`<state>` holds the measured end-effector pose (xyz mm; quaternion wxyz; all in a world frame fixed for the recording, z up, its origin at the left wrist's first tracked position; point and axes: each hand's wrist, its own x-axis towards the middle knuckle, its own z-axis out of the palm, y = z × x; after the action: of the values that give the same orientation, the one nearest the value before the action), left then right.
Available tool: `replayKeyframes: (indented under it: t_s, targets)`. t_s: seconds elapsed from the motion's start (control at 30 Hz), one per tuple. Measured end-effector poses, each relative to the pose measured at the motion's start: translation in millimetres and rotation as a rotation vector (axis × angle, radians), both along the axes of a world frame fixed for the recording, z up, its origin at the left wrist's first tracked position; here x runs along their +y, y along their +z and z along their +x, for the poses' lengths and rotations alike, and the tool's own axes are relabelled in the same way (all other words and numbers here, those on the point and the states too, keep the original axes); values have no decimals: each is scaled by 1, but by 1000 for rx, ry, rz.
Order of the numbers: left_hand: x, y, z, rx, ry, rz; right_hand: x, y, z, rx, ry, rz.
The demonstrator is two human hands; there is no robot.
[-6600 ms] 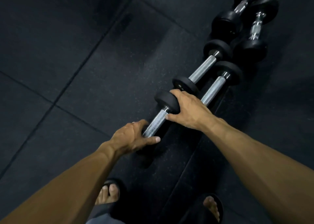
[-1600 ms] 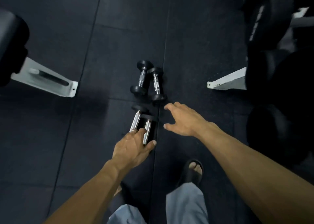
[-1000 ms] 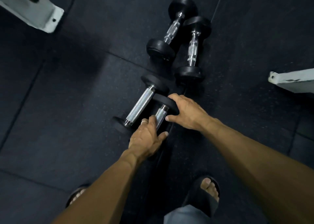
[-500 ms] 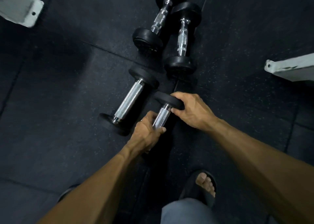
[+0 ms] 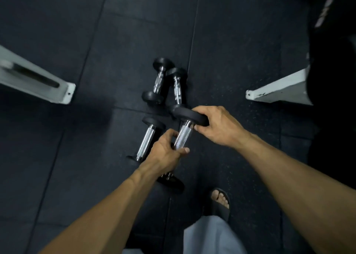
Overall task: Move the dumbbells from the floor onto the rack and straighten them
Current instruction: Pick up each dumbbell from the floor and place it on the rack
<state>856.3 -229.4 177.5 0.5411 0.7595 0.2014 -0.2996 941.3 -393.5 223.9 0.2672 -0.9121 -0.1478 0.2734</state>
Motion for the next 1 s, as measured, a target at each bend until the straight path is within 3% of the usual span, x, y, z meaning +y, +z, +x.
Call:
replayKeyframes:
  t_s: [0.27, 0.53, 0.8, 1.0]
  targets:
    - [-7, 181, 43, -186, -166, 16, -24, 185, 20, -161, -70, 1]
    - [-69, 333, 80, -311, -309, 7, -96, 338, 34, -278, -135, -15]
    - [-203, 431, 115, -415, -513, 40, -233, 438, 34, -347, -294, -78]
    - [-334, 470, 120, -454, -657, -55, -359, 487, 8, -341, -445, -110]
